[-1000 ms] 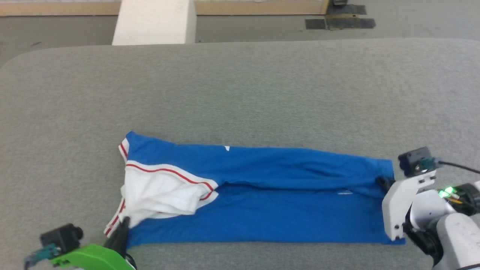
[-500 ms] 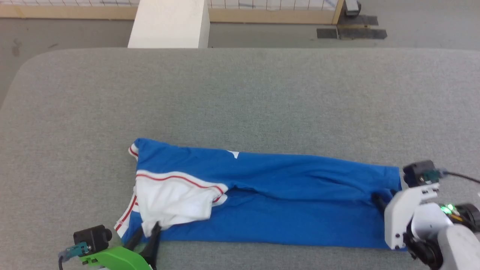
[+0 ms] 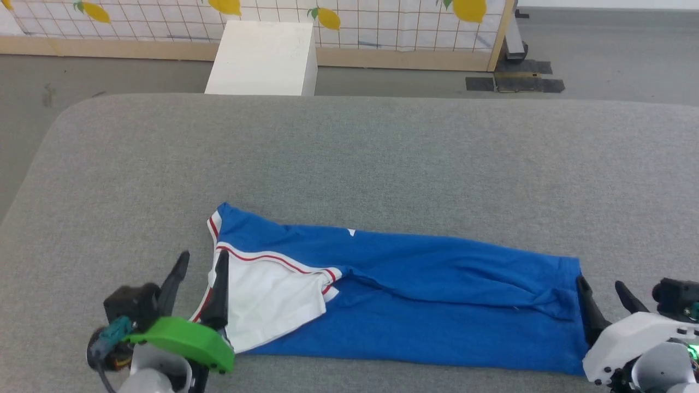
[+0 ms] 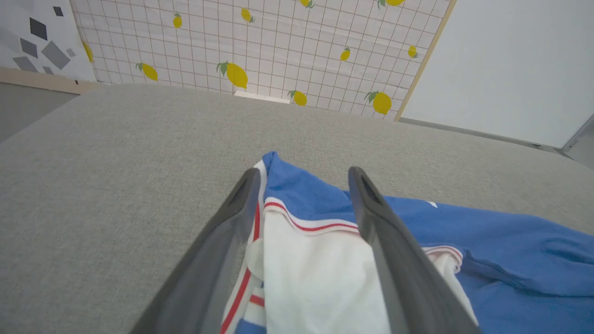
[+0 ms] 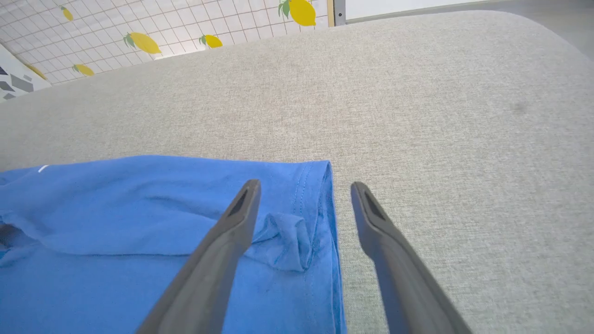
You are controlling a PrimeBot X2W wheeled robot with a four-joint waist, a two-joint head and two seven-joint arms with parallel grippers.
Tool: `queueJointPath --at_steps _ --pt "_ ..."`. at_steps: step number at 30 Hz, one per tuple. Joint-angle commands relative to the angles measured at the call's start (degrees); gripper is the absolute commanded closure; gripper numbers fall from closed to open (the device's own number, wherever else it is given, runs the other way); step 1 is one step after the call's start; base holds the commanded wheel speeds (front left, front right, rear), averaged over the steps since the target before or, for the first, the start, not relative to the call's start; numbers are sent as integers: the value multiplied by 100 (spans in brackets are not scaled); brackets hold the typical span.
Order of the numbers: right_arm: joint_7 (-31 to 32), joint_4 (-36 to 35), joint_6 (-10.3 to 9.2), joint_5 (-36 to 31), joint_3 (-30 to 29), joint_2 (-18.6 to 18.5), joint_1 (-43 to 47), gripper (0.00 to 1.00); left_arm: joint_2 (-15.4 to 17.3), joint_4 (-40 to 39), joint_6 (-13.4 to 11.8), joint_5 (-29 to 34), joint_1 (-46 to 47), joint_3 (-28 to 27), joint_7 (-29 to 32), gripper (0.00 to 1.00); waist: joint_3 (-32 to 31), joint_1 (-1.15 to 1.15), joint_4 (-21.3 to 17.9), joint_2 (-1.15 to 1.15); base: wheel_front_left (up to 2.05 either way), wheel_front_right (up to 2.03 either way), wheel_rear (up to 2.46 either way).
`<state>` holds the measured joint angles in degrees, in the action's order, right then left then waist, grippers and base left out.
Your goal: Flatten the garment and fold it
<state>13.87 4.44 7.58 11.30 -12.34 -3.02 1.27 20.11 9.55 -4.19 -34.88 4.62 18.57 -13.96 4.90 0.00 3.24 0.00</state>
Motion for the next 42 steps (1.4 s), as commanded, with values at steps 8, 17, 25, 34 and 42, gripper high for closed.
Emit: queueJointPath --at_steps 8,17,25,34,42 --pt "-247 659 -9 296 -259 12 -348 0 -167 156 -59 965 745 -241 -101 0 -50 0 -13 0 0 0 0" --pt "797 1562 -9 171 -358 13 -946 0 -402 118 92 1724 897 -698 -103 0 30 0 -62 0 0 0 0" --pt "2168 2053 -9 104 -110 13 -1062 7 -632 217 328 1971 843 -1088 -103 0 82 0 11 0 0 0 0" --pt "2204 1504 -9 -101 -226 13 -944 100 -805 271 500 2105 760 -1388 -104 0 90 0 -26 0 0 0 0" --pt "1836 964 -9 -1452 -1418 14 -1070 100 -943 259 625 2193 759 -1587 -104 0 185 0 -27 0 0 0 0"
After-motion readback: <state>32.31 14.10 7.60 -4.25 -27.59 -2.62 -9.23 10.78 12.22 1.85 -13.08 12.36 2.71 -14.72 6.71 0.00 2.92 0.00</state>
